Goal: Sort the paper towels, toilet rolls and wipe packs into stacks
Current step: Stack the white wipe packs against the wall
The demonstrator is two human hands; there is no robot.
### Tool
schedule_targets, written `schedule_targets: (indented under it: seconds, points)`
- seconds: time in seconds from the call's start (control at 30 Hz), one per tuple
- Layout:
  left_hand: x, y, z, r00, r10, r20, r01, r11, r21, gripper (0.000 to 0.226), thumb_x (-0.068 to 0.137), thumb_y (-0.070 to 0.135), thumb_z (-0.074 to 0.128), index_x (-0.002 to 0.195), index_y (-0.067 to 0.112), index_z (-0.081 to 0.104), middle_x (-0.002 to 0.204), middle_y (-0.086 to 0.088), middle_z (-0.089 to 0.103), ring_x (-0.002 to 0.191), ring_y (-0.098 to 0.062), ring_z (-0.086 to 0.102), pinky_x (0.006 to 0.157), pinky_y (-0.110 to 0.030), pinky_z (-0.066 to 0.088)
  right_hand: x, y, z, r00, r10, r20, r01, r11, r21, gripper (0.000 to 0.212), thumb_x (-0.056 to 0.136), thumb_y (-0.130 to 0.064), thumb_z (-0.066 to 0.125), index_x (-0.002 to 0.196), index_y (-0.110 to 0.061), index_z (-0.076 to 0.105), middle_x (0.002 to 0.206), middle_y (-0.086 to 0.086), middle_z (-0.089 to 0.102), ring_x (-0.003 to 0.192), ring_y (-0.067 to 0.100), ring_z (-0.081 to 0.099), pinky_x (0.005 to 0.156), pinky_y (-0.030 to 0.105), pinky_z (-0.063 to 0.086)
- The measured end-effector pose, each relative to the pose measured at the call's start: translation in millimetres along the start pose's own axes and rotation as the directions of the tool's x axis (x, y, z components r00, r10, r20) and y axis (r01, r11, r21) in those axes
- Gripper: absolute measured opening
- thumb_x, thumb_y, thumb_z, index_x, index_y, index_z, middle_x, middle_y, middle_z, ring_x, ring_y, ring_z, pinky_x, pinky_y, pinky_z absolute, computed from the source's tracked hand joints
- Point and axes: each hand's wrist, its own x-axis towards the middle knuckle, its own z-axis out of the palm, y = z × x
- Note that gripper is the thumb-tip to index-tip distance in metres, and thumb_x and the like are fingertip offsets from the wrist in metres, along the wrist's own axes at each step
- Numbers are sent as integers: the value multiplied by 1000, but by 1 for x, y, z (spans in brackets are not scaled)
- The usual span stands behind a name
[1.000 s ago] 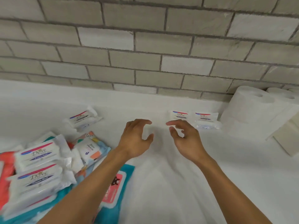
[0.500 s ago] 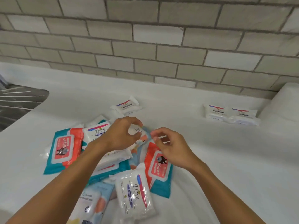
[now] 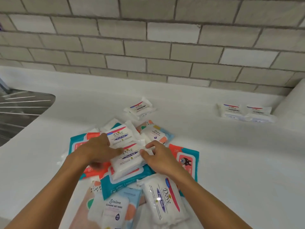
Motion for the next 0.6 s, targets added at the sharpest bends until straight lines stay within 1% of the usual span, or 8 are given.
schedule_targets:
  seconds: [0.03, 0.1, 0.2, 0.3, 0.37, 0.47, 0.53, 0.6]
  points:
    - [0, -1, 1, 1000, -19, 22, 20, 1000, -13, 61, 79, 58, 67, 116, 18, 40, 93, 1, 60, 56, -13, 66, 42, -20, 48, 2, -1, 2, 1000, 12, -20, -12, 1000, 0, 43, 93, -48, 56, 128, -25, 49, 130, -1, 58, 95, 7, 51, 61, 10, 38]
    - [3, -5, 5, 997, -36, 74, 43, 994, -97, 70, 77, 57, 69, 124, 17, 37, 95, -5, 64, 50, -15, 68, 44, -23, 52, 5, -3, 4, 997, 44, -62, -44, 999, -10, 44, 91, -50, 59, 126, -24, 51, 128, -2, 58, 94, 7, 52, 65, 13, 41]
    - [5, -7, 5, 996, 5, 85, 13, 979, -204, 75, 76, 55, 72, 132, 22, 34, 111, -4, 63, 57, -16, 72, 52, -27, 58, 11, -3, 7, 991, 80, -111, -81, 997, -3, 44, 87, -51, 63, 122, -23, 57, 126, -3, 60, 96, 7, 54, 77, 18, 46]
    - [3, -6, 5, 996, 61, 68, -49, 985, -168, 81, 74, 55, 73, 137, 25, 31, 126, -2, 58, 61, -14, 68, 50, -22, 55, 11, -3, 8, 990, 83, -118, -81, 997, 20, 43, 87, -47, 66, 123, -23, 60, 127, -3, 62, 105, 10, 59, 83, 20, 48]
    - [-1, -6, 6, 994, 97, 57, -89, 988, -126, 81, 75, 55, 73, 137, 28, 28, 130, 0, 56, 70, -13, 67, 55, -23, 56, 8, -3, 7, 989, 66, -135, -61, 997, 36, 44, 88, -42, 67, 126, -22, 60, 129, -4, 61, 112, 11, 59, 85, 20, 47]
    - [-8, -5, 12, 988, 151, 17, -148, 981, -127, 74, 77, 52, 73, 132, 30, 28, 130, 3, 55, 88, -13, 66, 68, -25, 57, 5, -6, 6, 980, 55, -191, -42, 997, 71, 42, 87, -37, 70, 126, -25, 60, 128, -6, 61, 106, 6, 56, 81, 17, 45]
    - [-11, -5, 16, 984, 179, -26, -181, 971, -158, 71, 78, 49, 73, 131, 31, 28, 125, 4, 58, 87, -12, 64, 60, -21, 53, 6, -6, 7, 970, 56, -235, -36, 995, 89, 40, 85, -36, 71, 123, -27, 62, 126, -6, 62, 101, 4, 55, 77, 15, 45]
    - [-12, -4, 18, 979, 196, -62, -205, 960, -193, 67, 79, 48, 73, 127, 34, 29, 113, 6, 58, 79, -9, 62, 53, -17, 47, 8, -7, 6, 960, 69, -272, -36, 991, 125, 39, 84, -36, 73, 120, -30, 61, 125, -7, 62, 101, 4, 56, 74, 14, 46]
